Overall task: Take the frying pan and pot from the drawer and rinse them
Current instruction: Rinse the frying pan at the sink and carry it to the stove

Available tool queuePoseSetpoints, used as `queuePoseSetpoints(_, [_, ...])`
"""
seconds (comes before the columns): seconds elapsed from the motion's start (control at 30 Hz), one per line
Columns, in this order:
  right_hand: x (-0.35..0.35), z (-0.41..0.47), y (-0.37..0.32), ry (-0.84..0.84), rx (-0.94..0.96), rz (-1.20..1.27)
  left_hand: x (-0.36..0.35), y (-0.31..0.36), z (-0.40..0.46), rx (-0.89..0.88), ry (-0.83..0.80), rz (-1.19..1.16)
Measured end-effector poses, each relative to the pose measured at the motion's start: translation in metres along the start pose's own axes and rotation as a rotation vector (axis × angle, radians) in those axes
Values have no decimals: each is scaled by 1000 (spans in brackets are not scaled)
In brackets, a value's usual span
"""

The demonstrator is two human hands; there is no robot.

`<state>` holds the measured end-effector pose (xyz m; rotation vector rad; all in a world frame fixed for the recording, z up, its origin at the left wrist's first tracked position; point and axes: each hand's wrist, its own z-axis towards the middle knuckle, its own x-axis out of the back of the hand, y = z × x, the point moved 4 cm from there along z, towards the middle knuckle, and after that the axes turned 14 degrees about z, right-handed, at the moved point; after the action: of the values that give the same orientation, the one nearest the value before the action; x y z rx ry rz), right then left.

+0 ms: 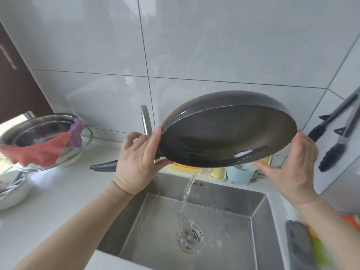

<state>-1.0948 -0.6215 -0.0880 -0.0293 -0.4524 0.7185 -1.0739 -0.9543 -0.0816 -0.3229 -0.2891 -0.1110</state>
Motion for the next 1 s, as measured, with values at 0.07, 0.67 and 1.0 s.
queuePoseSetpoints(0.07, [10,11,-8,47,35,5,10,-4,14,-7,58,3])
queuePoseSetpoints(0.67, [-42,-157,36,-602,-525,42,-66,64,-120,2,-730,-374])
queuePoseSetpoints(1.0, [-104,-316,61,-1137,-1059,138,-160,135,-305,79,-1676,-549])
